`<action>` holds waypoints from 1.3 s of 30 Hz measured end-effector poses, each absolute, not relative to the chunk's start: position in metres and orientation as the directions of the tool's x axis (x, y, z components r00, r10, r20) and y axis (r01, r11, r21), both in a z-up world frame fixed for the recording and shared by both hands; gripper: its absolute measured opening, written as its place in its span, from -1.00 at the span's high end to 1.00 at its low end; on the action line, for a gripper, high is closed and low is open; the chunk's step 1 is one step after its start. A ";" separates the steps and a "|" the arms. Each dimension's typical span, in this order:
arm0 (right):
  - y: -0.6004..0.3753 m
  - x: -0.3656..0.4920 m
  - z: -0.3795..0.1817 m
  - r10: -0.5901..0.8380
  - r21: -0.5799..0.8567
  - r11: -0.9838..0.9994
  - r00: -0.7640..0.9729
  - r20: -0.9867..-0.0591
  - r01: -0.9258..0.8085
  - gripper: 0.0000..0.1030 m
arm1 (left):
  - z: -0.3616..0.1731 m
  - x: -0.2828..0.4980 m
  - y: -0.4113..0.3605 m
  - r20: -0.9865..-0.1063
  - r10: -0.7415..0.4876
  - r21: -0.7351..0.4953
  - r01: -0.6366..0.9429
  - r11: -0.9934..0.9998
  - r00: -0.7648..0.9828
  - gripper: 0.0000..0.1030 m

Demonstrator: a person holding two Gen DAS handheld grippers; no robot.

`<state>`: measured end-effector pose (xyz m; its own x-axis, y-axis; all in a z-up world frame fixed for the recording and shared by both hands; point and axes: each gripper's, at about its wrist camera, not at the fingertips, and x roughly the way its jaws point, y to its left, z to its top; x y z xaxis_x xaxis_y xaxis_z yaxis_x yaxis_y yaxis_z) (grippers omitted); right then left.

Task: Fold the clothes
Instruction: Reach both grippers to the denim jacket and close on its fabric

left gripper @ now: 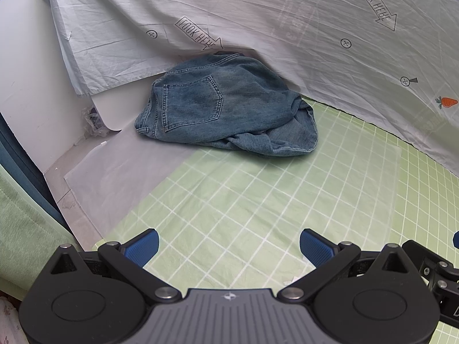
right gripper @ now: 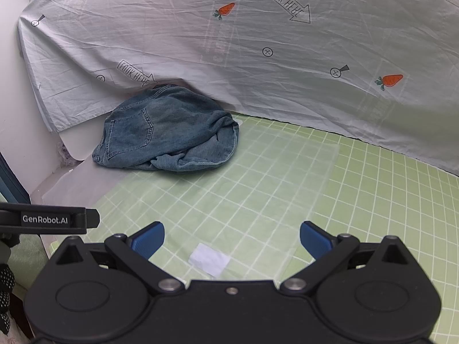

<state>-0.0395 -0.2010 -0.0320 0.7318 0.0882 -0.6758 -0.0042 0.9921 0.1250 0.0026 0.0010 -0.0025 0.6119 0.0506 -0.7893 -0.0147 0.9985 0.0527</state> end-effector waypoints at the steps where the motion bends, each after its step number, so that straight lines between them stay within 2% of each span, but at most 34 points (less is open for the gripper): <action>1: -0.202 -0.039 -0.033 0.088 0.127 0.992 0.730 -0.678 -0.002 -0.98 | -0.003 0.003 0.001 -0.790 0.052 0.053 -0.016 0.998 0.611 -1.00; 14: -0.225 -0.013 -0.033 0.023 0.092 0.994 0.735 -0.678 0.054 -0.98 | -0.015 0.037 -0.006 -0.817 0.043 0.044 -0.013 0.999 0.574 -1.00; 23: -0.249 0.039 -0.040 -0.056 0.027 0.994 0.720 -0.692 0.104 -0.99 | -0.048 0.087 0.007 -0.866 0.078 0.057 -0.058 0.997 0.493 -1.00; 31: -0.265 0.120 -0.060 -0.071 -0.030 0.997 0.680 -0.729 0.072 -0.99 | -0.081 0.158 0.044 -0.898 0.140 0.059 -0.200 0.978 0.417 -1.00; 39: -0.231 0.229 -0.101 -0.029 -0.038 0.999 0.669 -0.743 0.001 -0.98 | -0.103 0.245 0.099 -0.903 0.206 0.059 -0.366 0.929 0.377 -1.00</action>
